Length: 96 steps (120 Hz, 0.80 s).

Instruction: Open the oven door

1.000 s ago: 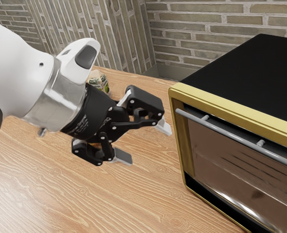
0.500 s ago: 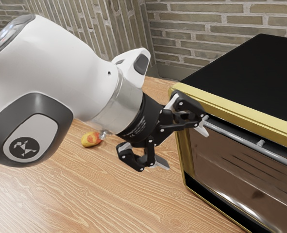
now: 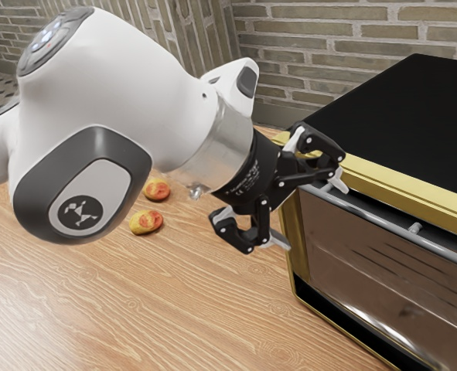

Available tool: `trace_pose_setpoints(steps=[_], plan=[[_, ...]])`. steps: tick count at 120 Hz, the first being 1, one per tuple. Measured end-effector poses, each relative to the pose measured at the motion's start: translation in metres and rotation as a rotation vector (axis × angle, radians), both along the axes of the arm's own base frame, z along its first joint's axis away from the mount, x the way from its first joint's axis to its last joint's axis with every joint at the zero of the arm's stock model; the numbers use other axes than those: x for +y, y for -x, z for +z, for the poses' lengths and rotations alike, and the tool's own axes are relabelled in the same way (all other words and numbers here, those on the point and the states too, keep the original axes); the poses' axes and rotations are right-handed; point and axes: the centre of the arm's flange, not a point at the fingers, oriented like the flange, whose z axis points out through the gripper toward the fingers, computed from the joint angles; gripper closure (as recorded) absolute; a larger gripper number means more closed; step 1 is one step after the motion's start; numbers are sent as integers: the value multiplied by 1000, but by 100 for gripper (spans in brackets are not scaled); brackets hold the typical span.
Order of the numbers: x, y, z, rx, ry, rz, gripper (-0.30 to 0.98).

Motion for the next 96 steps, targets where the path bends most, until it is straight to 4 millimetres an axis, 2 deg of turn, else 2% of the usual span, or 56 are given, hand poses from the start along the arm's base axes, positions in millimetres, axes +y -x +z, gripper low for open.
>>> trace_pose_setpoints(steps=[70, 80, 96], plan=[[6, -23, -34, 70, 25, 53, 0], [17, -20, -42, 82, 28, 67, 0], [37, 12, -73, 96, 5, 70, 1]])
